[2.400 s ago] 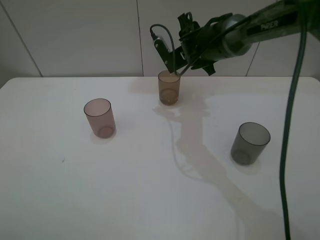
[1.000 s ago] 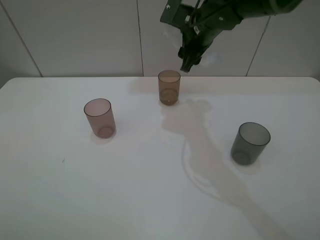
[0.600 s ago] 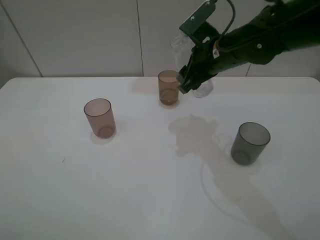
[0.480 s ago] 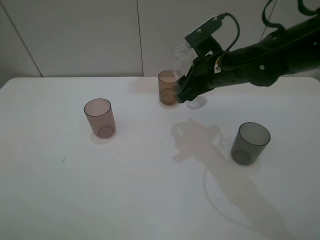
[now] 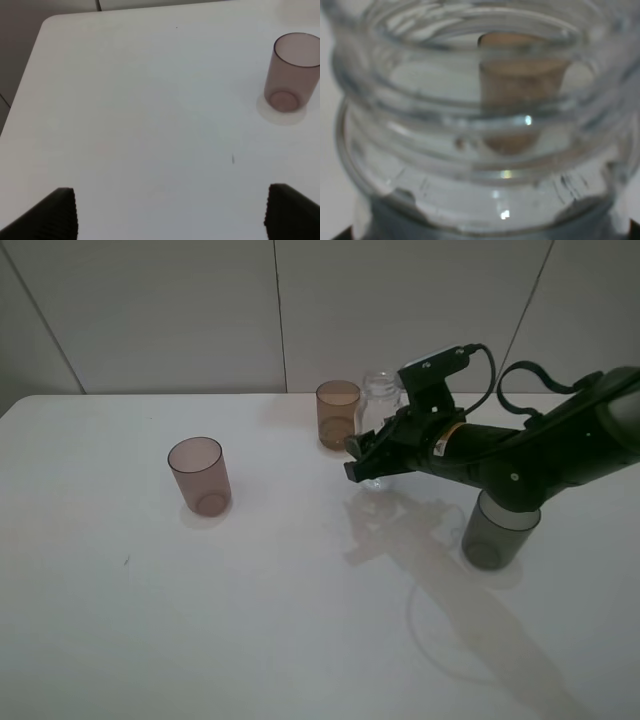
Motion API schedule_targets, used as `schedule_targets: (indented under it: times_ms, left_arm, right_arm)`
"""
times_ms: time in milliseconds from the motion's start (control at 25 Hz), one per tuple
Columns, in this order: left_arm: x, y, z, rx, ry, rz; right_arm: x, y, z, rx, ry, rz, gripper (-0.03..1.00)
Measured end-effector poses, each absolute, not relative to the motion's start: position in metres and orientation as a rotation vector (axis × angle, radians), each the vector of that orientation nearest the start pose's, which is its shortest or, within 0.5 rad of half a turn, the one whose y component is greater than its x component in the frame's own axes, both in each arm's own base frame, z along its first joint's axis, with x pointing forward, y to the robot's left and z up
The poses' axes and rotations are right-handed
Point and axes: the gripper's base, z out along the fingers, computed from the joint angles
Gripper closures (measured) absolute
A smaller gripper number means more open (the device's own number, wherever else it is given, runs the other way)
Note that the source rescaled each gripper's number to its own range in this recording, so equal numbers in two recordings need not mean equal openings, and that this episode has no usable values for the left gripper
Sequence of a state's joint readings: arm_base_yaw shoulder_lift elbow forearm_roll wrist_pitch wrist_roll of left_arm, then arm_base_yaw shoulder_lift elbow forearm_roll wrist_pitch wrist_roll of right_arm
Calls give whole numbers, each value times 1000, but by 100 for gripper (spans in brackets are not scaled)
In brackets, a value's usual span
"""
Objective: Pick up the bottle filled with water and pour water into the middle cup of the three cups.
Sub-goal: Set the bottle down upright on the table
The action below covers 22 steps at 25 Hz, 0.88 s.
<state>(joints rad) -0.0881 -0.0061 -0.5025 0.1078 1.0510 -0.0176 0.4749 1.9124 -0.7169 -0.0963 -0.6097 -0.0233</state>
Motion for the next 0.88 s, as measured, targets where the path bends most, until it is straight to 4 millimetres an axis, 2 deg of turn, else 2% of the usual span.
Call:
schedule_targets:
  times_ms: [320,640,880]
  left_arm:
    - [-5,9,279,66,2021,62]
    - [-5,9,279,66,2021,62]
    - [-5,9,279,66,2021,62]
  right_arm:
    - [301,169,90,-644,1954,326,97]
    - [300,169,75,-657,1971,331,97]
    - [301,170,74,-655,1961,334,97]
